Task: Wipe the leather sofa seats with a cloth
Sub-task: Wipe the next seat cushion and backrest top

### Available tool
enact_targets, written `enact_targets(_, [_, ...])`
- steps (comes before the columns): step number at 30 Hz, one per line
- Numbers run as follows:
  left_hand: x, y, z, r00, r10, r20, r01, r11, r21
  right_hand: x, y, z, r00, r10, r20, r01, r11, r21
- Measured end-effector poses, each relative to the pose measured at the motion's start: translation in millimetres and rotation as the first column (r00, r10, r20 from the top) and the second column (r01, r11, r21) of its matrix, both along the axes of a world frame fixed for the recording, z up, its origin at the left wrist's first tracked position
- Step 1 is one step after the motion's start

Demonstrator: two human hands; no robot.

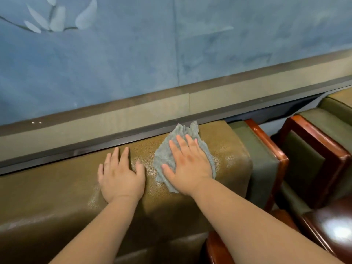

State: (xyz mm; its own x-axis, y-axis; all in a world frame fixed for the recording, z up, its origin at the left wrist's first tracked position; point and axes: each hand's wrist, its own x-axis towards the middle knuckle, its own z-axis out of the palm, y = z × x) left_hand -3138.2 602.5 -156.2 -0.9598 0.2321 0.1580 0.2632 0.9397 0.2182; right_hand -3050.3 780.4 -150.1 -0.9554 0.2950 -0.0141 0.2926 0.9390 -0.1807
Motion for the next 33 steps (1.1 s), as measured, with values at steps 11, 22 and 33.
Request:
enact_targets(11, [-8, 0, -19, 0.987, 0.016, -0.161, -0.014, 1.000, 0.011, 48, 171, -3, 0.952, -0.287, 0.104, 0.299, 0.945, -0.130])
enact_targets(22, [-8, 1, -23, 0.982, 0.013, -0.189, -0.007, 0.999, 0.031, 61, 83, -19, 0.991, 0.032, -0.128, -0.012, 0.988, 0.157])
enact_targets(33, [-14, -4, -34, 0.979, 0.009, -0.201, -0.002, 0.999, 0.034, 53, -41, -76, 0.672, -0.556, -0.490, 0.502, 0.828, -0.250])
